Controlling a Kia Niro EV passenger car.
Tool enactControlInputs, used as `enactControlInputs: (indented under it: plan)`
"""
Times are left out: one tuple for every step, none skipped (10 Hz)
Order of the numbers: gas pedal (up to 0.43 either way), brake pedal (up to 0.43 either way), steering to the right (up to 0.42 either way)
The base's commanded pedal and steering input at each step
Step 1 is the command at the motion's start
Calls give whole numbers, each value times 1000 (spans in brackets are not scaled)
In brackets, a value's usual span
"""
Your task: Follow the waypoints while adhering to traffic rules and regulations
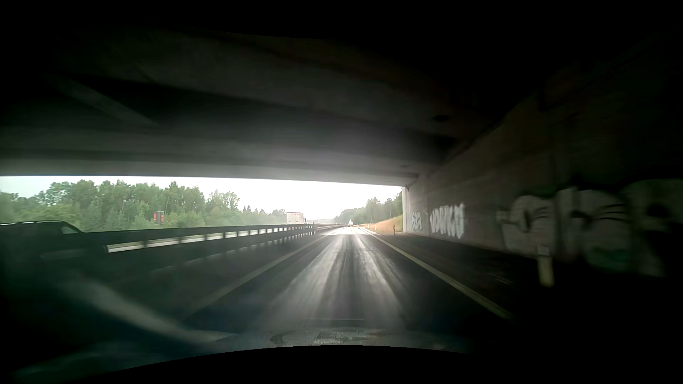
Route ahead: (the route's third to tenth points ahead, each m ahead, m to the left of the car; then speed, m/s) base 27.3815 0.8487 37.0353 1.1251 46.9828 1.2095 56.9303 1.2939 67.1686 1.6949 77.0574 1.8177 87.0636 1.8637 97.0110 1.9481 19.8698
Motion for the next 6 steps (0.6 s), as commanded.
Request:
enactControlInputs:
  plan:
    - [157,0,-2]
    - [150,0,-3]
    - [150,0,-3]
    - [138,0,-2]
    - [130,0,-3]
    - [130,0,-3]
